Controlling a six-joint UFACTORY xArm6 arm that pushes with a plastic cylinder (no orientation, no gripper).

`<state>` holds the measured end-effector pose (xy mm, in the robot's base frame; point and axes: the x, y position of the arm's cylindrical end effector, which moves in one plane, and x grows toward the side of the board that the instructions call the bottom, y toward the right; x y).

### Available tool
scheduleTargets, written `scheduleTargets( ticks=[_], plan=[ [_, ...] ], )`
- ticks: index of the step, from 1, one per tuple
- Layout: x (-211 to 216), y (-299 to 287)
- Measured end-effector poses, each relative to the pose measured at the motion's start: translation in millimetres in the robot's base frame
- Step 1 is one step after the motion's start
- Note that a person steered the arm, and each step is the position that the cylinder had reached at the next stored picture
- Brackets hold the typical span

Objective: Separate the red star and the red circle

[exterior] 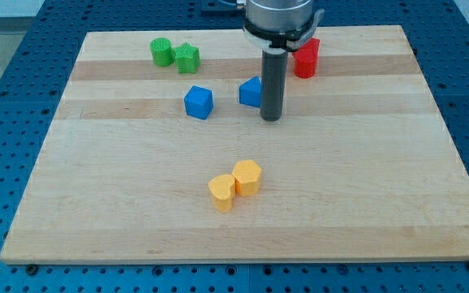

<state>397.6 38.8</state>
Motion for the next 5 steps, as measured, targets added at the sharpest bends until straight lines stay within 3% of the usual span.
scheduleTargets(
  ticks=[1,2,3,5],
  plan=[
    [-20,-15],
    [-37,87],
    [-122,154],
    [-116,64]
  ],
)
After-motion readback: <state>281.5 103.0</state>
